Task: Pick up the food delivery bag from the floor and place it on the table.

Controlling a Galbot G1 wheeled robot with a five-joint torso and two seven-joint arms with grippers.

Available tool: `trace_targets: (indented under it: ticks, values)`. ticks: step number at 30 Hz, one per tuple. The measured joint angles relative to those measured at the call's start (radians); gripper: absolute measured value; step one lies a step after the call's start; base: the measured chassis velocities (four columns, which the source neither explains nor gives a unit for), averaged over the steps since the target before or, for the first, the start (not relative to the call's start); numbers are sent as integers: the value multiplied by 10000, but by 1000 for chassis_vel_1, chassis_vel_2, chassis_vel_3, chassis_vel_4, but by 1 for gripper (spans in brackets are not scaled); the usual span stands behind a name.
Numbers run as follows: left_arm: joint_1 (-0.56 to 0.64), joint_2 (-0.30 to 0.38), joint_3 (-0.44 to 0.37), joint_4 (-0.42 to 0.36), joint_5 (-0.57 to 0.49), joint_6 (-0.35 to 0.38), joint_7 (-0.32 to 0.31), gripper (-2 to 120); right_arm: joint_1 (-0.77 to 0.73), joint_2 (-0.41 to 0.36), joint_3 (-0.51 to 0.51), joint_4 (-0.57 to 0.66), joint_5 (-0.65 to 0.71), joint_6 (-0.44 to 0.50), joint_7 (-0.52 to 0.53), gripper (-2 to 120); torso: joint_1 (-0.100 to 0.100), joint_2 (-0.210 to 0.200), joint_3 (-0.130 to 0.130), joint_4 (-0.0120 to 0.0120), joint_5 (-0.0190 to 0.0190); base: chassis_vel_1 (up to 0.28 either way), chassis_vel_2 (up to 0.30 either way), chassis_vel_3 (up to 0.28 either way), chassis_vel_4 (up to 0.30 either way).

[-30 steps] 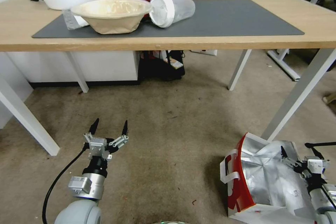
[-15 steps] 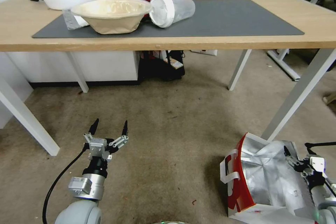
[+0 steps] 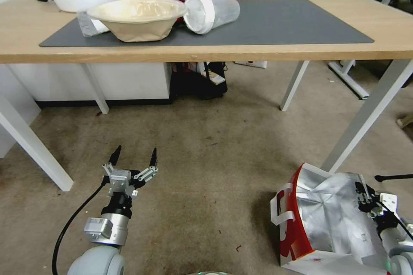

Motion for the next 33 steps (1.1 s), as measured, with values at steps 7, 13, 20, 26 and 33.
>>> trace_targets:
  ticks: [7,13,20,26,33]
  values:
    - [4,-8,-21,-50,-36,-7,14,100,25,36,-31,-4,31,60,27,0,0,0,0,0,0,0,0,0,0]
    - [1,-11,-24,-50,-57,-7,22,100,-77,151,-73,227,223,254,23,0,0,0,0,0,0,0,0,0,0]
    - [-22,-84,-12,-41,-95,37,56,100,-360,388,-212,1160,645,461,-125,0,0,0,0,-1,0,0,0,0,0]
    - [-17,-156,-53,-23,-90,44,61,100,-497,545,-417,2297,878,489,-167,0,0,1,0,0,-3,0,0,0,0]
    - [93,-245,-117,-18,-88,-99,56,100,-571,828,-726,3480,867,569,-297,0,0,0,0,0,-2,0,0,0,0]
